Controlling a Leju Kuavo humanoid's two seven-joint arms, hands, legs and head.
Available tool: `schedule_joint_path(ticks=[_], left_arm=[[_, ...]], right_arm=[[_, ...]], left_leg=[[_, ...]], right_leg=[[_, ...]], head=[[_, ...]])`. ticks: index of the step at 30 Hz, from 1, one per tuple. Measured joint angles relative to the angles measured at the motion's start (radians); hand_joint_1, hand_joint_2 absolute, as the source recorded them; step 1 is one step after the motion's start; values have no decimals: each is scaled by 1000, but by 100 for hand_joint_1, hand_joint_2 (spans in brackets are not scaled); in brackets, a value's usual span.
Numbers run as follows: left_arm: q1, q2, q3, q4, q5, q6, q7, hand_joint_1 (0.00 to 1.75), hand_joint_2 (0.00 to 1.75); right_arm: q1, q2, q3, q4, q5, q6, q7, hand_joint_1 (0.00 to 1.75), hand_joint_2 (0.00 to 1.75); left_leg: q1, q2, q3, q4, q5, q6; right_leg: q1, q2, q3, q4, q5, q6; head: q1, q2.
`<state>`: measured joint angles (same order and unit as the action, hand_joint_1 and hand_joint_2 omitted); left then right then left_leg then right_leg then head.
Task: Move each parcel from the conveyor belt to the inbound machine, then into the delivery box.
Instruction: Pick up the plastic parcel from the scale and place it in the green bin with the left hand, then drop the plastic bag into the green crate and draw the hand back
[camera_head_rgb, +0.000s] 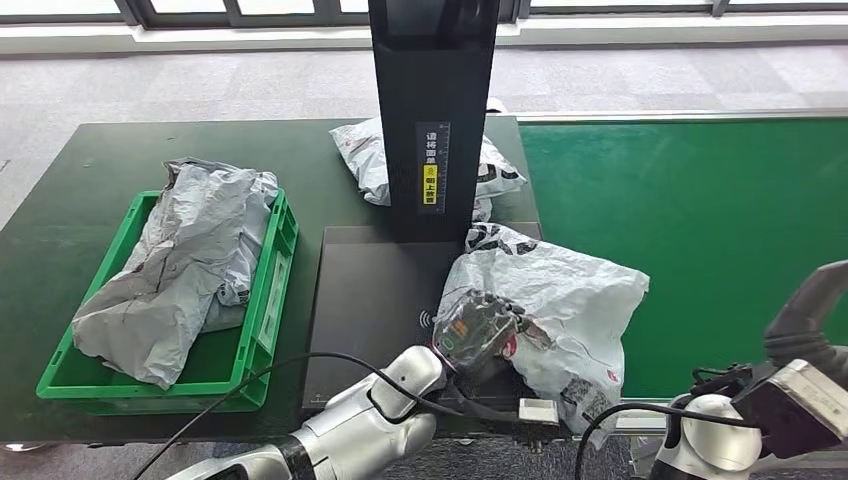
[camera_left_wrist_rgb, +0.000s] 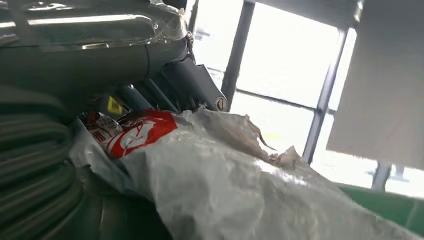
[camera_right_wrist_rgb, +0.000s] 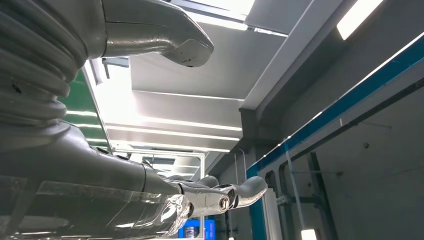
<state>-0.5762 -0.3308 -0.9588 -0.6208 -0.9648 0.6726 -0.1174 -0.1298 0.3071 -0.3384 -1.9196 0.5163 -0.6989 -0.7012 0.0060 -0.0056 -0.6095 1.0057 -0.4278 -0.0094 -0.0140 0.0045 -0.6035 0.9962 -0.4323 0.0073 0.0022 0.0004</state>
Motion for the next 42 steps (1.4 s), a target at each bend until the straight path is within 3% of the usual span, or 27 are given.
schedule_joint_path(ticks=[6,14,21,25,29,42], left_arm=[[65,62,192,-289,-38,-17,-31,175,175],[100,87,259,-410,-47,-17,-43,175,175],[188,88,356,-568,-139,9,-124,175,175],[269,47,537,-805,-271,26,-238,175,175],[285,15,734,-985,-283,28,-261,175,175],[290,7,1098,-1242,-123,29,-338,175,175]], right_arm=[[0,0,0,0,2,0,0,0,175],[0,0,0,0,4,0,0,0,175],[1,0,0,6,11,0,0,0,175],[2,0,0,7,0,0,0,0,175],[4,0,0,6,-14,0,0,0,175],[4,0,0,6,-16,0,0,0,175]], left_leg=[[0,0,0,0,-1,0],[0,0,-1,0,-2,1],[0,0,-1,0,-2,0],[0,1,-1,0,-3,-1],[1,1,-1,0,-3,-2],[1,0,0,0,-3,-2]], right_leg=[[0,0,-1,0,-2,0],[0,0,0,0,-2,0],[0,0,-1,0,-3,0],[0,1,-2,0,-3,-1],[1,1,-2,0,-4,-2],[2,0,-1,1,-5,-3]], head=[[0,0],[0,0],[0,0],[0,0],[0,0],[0,0]])
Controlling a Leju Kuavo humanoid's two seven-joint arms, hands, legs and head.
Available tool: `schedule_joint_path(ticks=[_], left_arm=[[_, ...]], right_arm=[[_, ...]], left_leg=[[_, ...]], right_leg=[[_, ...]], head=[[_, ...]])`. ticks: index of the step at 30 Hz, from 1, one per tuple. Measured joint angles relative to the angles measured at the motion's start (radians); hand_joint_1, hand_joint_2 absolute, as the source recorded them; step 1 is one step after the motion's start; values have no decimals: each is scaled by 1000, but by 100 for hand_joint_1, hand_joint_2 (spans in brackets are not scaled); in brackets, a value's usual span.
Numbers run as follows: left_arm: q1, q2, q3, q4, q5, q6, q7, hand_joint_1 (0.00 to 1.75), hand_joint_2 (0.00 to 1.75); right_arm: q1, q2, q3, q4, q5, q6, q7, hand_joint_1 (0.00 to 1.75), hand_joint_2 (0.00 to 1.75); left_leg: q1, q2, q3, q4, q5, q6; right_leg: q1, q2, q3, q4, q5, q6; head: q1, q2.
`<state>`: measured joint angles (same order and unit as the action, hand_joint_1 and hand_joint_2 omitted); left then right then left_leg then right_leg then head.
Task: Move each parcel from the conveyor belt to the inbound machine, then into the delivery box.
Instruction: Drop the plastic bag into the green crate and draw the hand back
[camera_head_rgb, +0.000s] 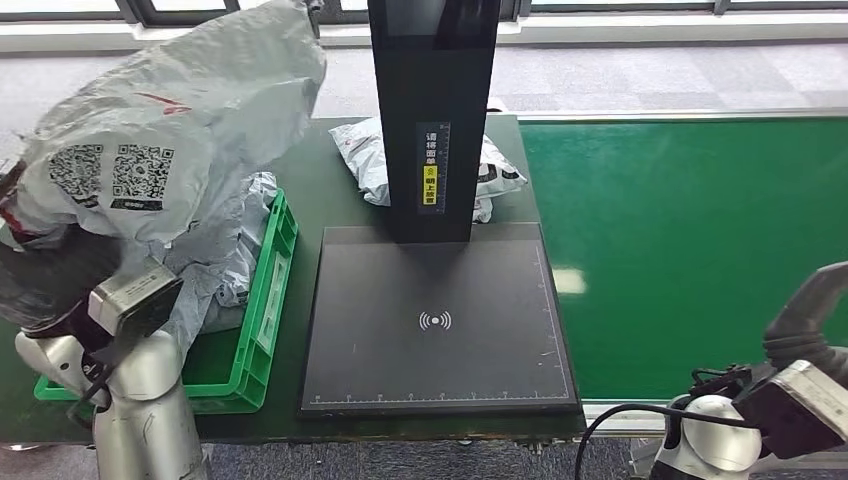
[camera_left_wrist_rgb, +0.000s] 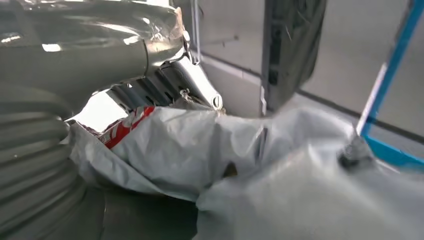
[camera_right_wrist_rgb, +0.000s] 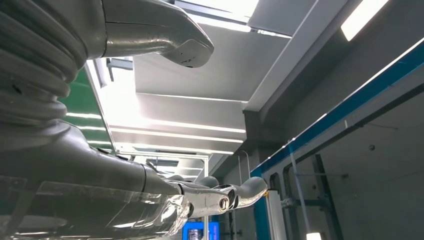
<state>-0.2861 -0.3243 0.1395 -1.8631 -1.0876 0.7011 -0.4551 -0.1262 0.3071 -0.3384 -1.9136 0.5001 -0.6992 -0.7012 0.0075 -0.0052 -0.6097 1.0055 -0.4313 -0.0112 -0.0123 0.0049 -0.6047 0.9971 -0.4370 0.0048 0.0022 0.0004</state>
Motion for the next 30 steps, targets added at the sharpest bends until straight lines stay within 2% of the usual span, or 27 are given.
schedule_joint_path(ticks=[6,8,11,13,21,30], left_arm=[[-12,-7,111,-51,27,0,-6,175,175],[-18,-9,146,-33,-45,-1,49,175,175],[-36,-8,192,85,-256,-3,232,175,175],[-42,-5,213,157,-319,-5,293,175,175],[-77,33,238,406,-430,-5,432,175,175],[-87,64,240,543,-457,-11,460,175,175]], right_arm=[[0,0,0,0,3,0,0,0,175],[0,0,0,0,4,0,0,0,175],[0,0,0,0,9,0,0,0,175],[-1,0,0,0,11,0,0,0,175],[-1,0,0,1,20,0,0,0,175],[-1,0,0,3,22,0,0,0,175]], left_leg=[[0,0,0,0,0,0],[0,0,0,0,0,0],[-1,-2,1,0,0,0],[0,-1,1,0,0,0],[0,-1,1,0,0,-1],[0,-1,1,0,0,-1]], right_leg=[[0,0,0,0,-1,0],[0,0,0,0,-1,0],[0,-2,2,0,-1,0],[1,-1,1,0,0,-1],[0,-1,1,0,0,-1],[1,-1,1,0,0,-1]], head=[[0,0],[0,0],[0,0],[0,0],[0,0],[0,0]])
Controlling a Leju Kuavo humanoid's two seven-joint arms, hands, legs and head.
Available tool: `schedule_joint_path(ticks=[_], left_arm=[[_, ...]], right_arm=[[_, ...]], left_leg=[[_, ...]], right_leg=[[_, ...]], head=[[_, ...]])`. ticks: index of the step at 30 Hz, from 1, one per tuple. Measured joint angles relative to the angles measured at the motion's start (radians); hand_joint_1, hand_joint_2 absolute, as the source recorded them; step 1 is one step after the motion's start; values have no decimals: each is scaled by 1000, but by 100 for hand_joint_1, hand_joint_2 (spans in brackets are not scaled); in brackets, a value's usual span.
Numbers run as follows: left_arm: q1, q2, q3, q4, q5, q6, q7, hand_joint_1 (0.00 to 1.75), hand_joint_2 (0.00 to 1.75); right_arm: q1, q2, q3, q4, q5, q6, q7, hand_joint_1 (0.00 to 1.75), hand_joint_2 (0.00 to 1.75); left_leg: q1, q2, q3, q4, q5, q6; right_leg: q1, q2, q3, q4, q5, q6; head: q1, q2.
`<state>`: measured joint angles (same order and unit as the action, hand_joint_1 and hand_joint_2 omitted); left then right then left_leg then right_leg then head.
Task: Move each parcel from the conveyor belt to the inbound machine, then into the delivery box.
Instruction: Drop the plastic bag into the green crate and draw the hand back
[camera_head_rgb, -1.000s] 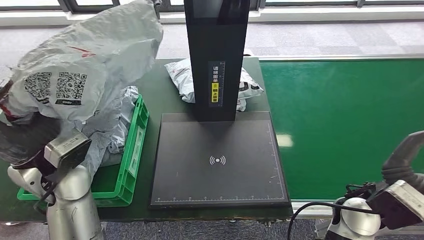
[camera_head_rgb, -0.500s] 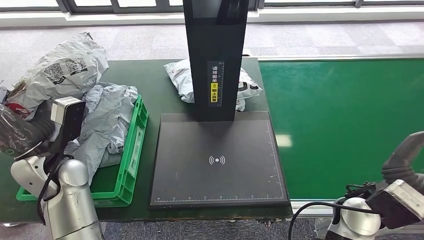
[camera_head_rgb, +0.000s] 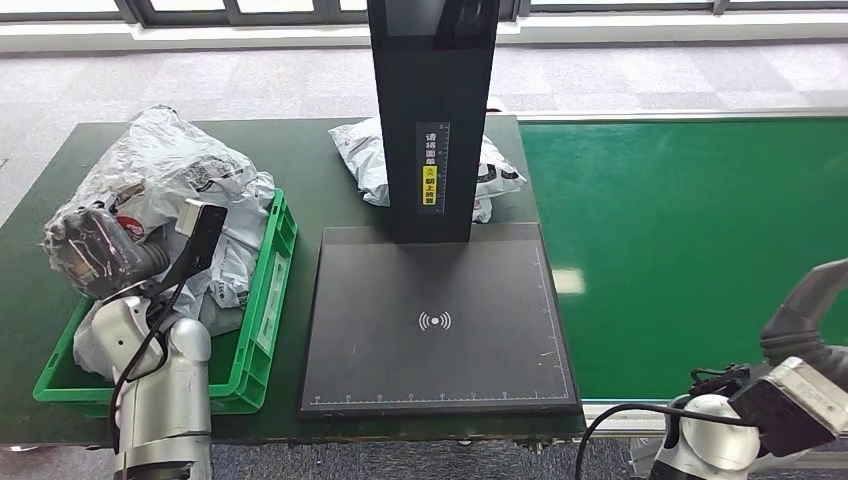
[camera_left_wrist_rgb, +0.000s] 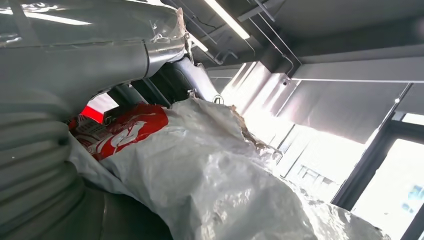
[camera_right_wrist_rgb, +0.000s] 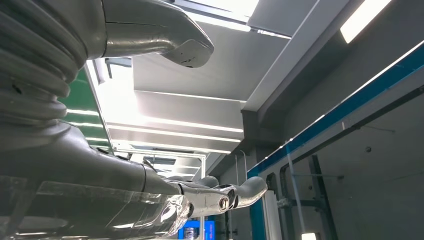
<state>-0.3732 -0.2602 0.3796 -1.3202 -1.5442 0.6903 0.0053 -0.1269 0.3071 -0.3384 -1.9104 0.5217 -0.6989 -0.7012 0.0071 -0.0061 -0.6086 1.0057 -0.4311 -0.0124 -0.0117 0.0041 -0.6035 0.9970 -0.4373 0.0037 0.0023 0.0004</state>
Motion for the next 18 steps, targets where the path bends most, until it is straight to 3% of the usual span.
schedule_joint_path(ticks=[5,8,14,18], left_arm=[[-12,9,0,36,-18,-28,35,175,175],[-15,24,-12,70,-21,-63,98,175,175],[-21,76,-99,153,-24,-269,255,175,175],[-37,98,-145,211,-25,-360,295,175,175]], right_arm=[[0,0,0,2,3,0,0,0,175],[0,0,0,7,7,0,0,0,175],[-1,0,0,17,17,0,0,0,175],[-1,0,0,24,19,0,0,0,175]], left_leg=[[0,0,0,0,0,0],[0,0,0,0,0,0],[0,0,0,0,0,0],[0,0,0,0,0,0]], right_leg=[[0,0,0,0,0,0],[0,0,0,0,0,0],[0,0,0,0,0,0],[0,0,0,0,0,0]], head=[[0,0],[0,0],[0,0],[0,0]])
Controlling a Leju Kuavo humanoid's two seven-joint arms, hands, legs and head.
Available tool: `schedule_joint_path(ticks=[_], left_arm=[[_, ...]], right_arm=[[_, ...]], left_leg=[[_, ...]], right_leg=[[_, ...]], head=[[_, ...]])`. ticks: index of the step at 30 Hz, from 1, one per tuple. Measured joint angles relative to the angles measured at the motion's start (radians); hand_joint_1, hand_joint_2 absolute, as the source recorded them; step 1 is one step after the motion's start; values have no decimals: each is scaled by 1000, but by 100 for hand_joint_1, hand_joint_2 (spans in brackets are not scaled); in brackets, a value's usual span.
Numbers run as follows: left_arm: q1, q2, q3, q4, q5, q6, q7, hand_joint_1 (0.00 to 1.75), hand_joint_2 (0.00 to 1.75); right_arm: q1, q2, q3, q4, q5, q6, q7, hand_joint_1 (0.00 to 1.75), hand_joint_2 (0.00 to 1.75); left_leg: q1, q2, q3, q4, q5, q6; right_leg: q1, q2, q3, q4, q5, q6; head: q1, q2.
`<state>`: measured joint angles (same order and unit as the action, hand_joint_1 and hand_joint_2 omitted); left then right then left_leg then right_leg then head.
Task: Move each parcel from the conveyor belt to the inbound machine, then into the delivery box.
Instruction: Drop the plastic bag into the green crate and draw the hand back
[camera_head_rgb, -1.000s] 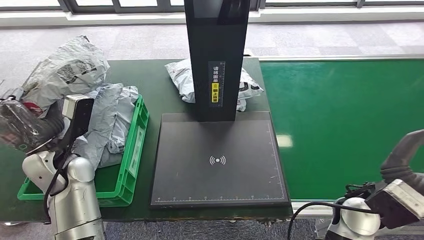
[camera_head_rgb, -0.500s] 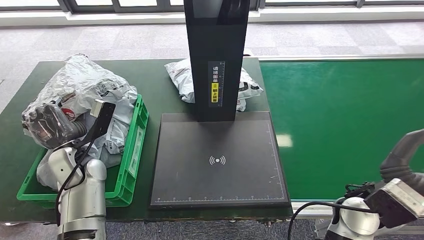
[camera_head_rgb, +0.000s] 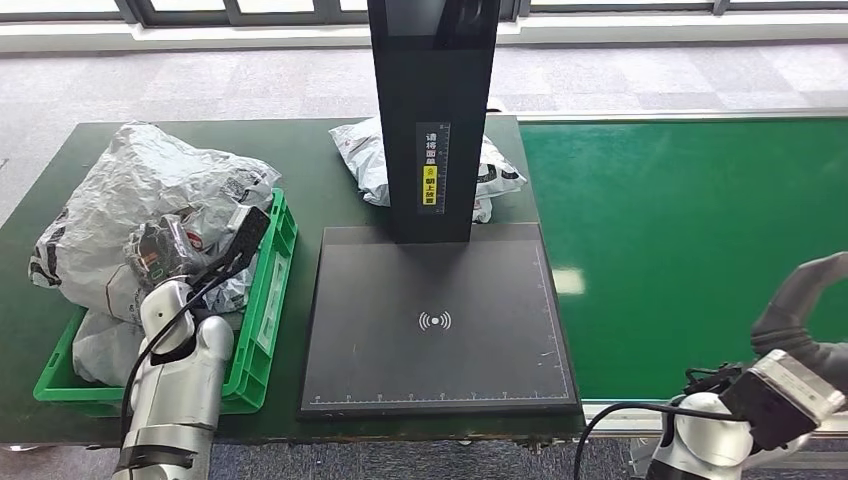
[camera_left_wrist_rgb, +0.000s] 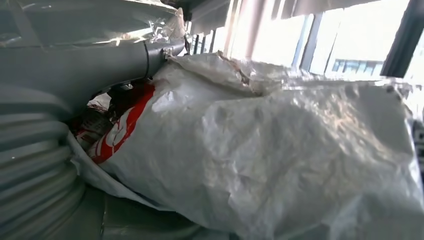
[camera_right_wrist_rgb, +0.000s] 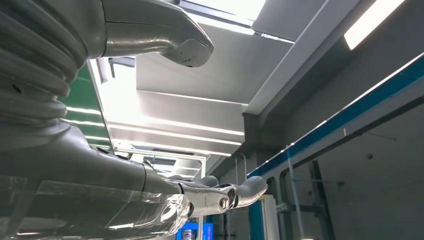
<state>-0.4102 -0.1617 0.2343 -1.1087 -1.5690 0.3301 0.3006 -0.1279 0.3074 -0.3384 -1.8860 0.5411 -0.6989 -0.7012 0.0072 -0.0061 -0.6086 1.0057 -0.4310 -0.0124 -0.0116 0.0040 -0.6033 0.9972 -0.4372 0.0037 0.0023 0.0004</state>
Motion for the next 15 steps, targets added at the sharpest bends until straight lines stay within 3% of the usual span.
schedule_joint_path(ticks=[13,15], left_arm=[[-13,25,-40,66,0,-61,25,175,175],[-13,26,-43,67,0,-61,26,114,175]], right_arm=[[0,0,0,13,-4,0,0,0,175],[0,0,0,15,-5,0,0,0,175]], left_leg=[[0,0,0,0,0,0],[0,0,0,0,0,0]], right_leg=[[0,0,0,0,0,0],[0,0,0,0,0,0]], head=[[0,0],[0,0]])
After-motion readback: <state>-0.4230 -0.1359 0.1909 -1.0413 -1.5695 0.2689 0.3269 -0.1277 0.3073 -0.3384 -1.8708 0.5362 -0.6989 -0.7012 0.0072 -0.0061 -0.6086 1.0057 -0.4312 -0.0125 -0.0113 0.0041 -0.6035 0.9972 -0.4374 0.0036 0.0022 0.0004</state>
